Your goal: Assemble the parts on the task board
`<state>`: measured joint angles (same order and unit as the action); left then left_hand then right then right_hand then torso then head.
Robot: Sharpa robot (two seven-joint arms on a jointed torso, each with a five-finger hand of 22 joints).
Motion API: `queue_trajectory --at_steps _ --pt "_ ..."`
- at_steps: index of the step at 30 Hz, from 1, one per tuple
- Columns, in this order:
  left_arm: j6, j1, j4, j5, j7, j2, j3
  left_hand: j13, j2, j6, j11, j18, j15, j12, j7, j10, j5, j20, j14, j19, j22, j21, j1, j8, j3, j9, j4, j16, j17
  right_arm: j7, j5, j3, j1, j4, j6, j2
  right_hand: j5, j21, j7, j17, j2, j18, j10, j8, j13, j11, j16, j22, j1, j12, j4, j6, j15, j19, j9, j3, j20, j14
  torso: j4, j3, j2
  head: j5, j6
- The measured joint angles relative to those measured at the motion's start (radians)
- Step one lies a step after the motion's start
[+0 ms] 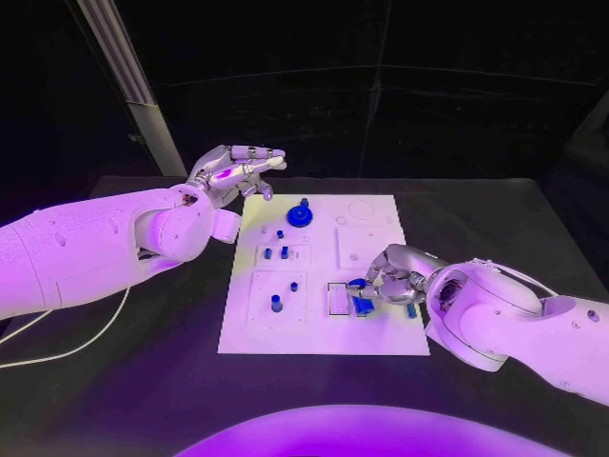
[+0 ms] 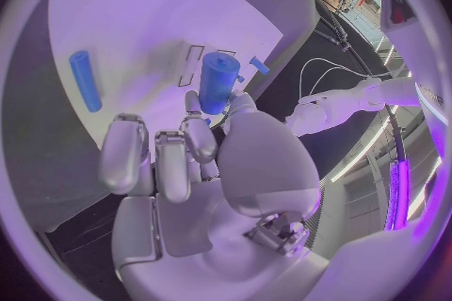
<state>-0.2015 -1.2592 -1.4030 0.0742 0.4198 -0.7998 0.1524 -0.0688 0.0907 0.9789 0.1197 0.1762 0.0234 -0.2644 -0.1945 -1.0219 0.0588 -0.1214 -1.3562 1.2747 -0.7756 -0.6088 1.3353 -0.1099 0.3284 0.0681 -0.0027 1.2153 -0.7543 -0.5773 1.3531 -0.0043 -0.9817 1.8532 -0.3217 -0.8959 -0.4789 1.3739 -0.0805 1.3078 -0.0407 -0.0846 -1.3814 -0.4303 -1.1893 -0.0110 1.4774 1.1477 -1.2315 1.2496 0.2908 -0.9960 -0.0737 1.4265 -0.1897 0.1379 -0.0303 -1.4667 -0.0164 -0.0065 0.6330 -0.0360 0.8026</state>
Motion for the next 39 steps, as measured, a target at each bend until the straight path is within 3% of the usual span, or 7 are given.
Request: queue_trajectory --at_steps 7,15,22,24,27,32,39 --pt "0.002 0.0 -0.001 0.0 -0.001 0.001 0.0 0.0 0.0 0.0 0.0 0.0 0.0 0.0 0.0 0.0 0.0 0.0 0.0 0.0 0.0 0.0 0.0 0.0 0.0 0.0 0.0 0.0 0.0 -0.003 -0.036 0.0 0.0 -0.022 0.012 0.031 0.016 0.004 -0.002 0.0 -0.025 0.0 -0.006 -0.008 0.014 -0.006 0.0 0.004 0.026 -0.02 0.001 -0.004 -0.007 0.004 -0.074 0.026 0.004 0.0 0.0 -0.0005 0.0 -0.002 0.001" --pt "0.004 0.0 0.0 0.0 -0.002 0.002 0.0 0.0 0.0 0.0 0.0 0.0 0.0 0.0 0.0 0.0 0.0 0.0 0.0 0.0 0.0 0.0 0.0 0.0 0.0 0.0 0.0 0.0 0.0 -0.027 -0.054 0.0 0.0 -0.055 0.031 0.066 0.062 0.005 0.045 0.0 -0.027 0.0 -0.021 -0.027 -0.005 -0.021 0.0 0.005 0.069 -0.015 0.0 -0.063 -0.016 0.004 -0.107 0.055 0.01 0.002 0.0002 -0.0001 0.001 -0.004 0.003" --pt "0.005 0.0 0.0 0.0 -0.003 0.003 0.0 0.0 0.0 -0.004 0.004 0.0 0.0 -0.004 -0.003 0.004 0.0 0.0 0.0 0.0 0.0 0.0 0.0 0.0 0.0 0.0 0.0 0.0 0.001 -0.052 -0.042 0.0 0.0 -0.071 0.031 0.085 0.389 0.005 0.032 0.0 0.003 0.0 -0.017 -0.015 0.011 -0.017 -0.008 0.006 0.19 -0.045 -0.002 -0.05 -0.016 0.003 -0.132 0.139 0.011 0.002 0.0005 0.0005 0.001 -0.005 0.004" --pt "0.006 0.0 0.0 0.0 -0.003 0.003 0.0 0.0 0.0 -0.004 0.004 0.0 0.0 -0.004 -0.003 0.004 0.0 0.0 0.0 0.0 0.0 0.0 0.0 0.0 0.0 0.0 0.0 0.0 0.001 -0.057 -0.035 0.0 0.0 -0.072 0.032 0.089 0.421 0.005 0.03 0.0 0.034 0.0 -0.008 -0.011 0.022 -0.009 -0.016 0.002 0.22 -0.061 0.001 -0.039 -0.016 0.003 -0.14 0.144 0.011 0.002 0.0005 0.0006 0.001 -0.006 0.005" --pt "0.006 0.0 0.001 0.0 -0.004 0.003 0.0 0.0 0.0 -0.004 0.004 0.0 0.0 -0.004 -0.003 0.004 0.0 0.0 0.0 0.0 0.0 0.0 0.0 0.0 0.0 0.0 0.0 0.0 0.001 -0.065 -0.021 0.0 0.0 -0.074 0.034 0.093 0.427 0.004 0.026 0.0 0.066 0.0 0.002 -0.007 0.038 -0.009 -0.021 -0.003 0.251 -0.082 0.003 -0.035 -0.016 0.003 -0.151 0.123 0.011 0.002 0.0005 0.0006 0.001 -0.007 0.005" --pt "0.007 0.0 0.001 0.0 -0.004 0.004 0.0 0.0 0.0 -0.004 0.004 0.0 0.0 -0.004 -0.003 0.004 0.0 0.0 0.0 0.0 0.0 0.0 0.0 0.0 0.0 0.0 0.0 0.0 0.001 -0.07 -0.003 0.0 0.0 -0.073 0.04 0.092 0.424 0.0 0.026 0.0 0.065 0.0 0.006 -0.007 0.043 -0.012 -0.023 -0.004 0.251 -0.088 0.0 -0.035 -0.016 0.003 -0.16 0.09 0.011 0.002 -0.0007 0.0009 0.001 -0.008 0.005" --pt "0.008 0.0 0.002 0.0 -0.006 0.004 0.0 0.0 0.0 -0.004 0.004 0.0 0.0 -0.004 -0.003 0.004 0.0 0.0 0.0 0.0 0.0 0.0 0.0 0.0 0.0 0.0 0.0 0.0 0.001 -0.059 0.019 0.001 0.0 -0.051 0.06 0.076 0.322 0.0 0.026 0.0 0.046 0.0 0.006 -0.007 0.028 -0.012 -0.023 0.011 0.039 -0.088 -0.092 -0.035 -0.016 0.003 -0.185 0.043 0.011 0.002 -0.0014 0.0018 0.001 -0.006 0.004"
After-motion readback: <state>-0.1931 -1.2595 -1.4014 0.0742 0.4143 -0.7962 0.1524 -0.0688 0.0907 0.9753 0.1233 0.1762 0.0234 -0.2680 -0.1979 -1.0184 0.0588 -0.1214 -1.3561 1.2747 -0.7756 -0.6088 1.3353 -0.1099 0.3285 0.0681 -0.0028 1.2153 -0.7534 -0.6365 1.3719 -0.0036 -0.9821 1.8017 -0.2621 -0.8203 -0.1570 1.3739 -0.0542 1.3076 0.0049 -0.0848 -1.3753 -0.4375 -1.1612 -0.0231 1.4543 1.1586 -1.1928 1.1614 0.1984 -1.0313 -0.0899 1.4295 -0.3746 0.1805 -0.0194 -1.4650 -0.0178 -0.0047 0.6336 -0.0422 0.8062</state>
